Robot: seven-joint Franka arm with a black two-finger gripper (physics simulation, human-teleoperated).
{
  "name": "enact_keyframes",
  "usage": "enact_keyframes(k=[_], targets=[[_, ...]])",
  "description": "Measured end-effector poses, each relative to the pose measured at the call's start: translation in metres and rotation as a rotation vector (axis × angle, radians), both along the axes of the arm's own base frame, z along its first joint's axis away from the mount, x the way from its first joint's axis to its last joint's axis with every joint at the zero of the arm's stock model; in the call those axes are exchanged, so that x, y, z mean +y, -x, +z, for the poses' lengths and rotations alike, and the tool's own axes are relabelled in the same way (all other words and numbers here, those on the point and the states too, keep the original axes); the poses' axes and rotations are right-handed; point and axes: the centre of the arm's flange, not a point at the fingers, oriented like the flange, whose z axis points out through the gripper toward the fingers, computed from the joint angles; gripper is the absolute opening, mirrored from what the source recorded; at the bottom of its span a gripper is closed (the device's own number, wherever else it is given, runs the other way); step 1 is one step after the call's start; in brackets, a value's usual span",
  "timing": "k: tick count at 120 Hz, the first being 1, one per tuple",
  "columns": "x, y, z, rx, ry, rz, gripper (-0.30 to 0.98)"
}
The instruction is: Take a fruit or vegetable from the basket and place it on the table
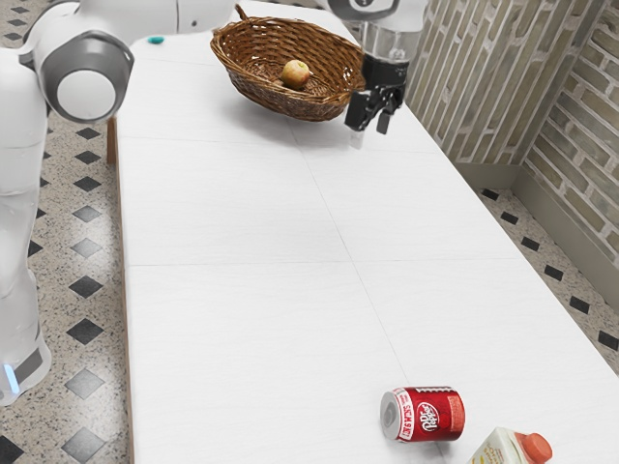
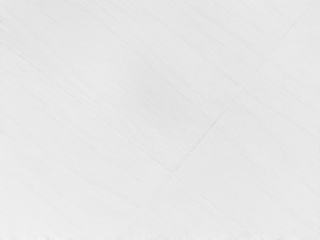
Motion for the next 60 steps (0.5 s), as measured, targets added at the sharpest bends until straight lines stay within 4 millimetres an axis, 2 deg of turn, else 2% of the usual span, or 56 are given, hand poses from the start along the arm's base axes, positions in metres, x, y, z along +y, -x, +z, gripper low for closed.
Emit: enact_keyframes(k=[14, 20, 30, 39, 44, 48, 52, 56, 60], targets=[[-0.004, 0.002, 0.004, -0.004, 0.005, 0.032, 0.69], [-0.007, 0.006, 0.011, -0.017, 0.008, 0.030, 0.69], [-0.016, 0.033, 0.047, -0.069, 0.014, 0.004, 0.69], [-0.007, 0.064, 0.080, -0.105, 0.019, 0.003, 0.69], [0.000, 0.077, 0.090, -0.108, 0.023, -0.010, 0.69], [0.013, 0.081, 0.091, -0.102, 0.025, -0.023, 0.69], [0.035, 0.085, 0.090, -0.094, 0.026, -0.022, 0.69], [0.071, 0.092, 0.089, -0.088, 0.025, -0.002, 0.69], [0.121, 0.105, 0.087, -0.083, 0.022, 0.043, 0.69]])
